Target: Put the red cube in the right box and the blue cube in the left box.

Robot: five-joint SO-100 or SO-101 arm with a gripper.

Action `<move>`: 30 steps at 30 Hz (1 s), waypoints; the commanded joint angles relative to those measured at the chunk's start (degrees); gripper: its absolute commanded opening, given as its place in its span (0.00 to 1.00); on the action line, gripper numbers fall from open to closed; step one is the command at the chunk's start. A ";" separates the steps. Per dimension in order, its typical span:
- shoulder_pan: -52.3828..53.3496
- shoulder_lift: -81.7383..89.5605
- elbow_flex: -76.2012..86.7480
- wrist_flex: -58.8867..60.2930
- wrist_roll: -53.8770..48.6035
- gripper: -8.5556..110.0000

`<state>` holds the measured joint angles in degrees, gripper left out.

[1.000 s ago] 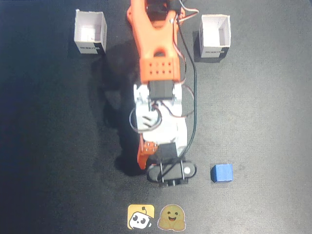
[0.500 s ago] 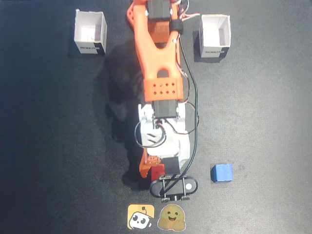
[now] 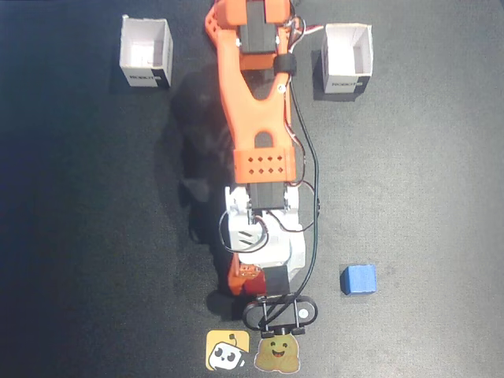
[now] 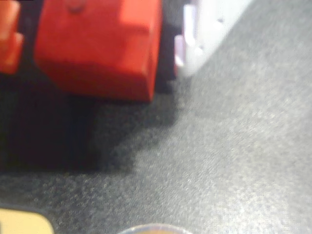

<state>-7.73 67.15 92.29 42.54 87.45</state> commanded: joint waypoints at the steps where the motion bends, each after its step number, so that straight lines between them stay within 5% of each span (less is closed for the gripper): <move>1: 0.35 0.00 -1.76 -1.41 -0.26 0.22; 13: 1.32 3.08 -1.67 1.05 -2.72 0.16; 30: 10.28 18.54 -5.54 24.52 -9.58 0.15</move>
<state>-0.62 80.51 90.53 64.16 78.13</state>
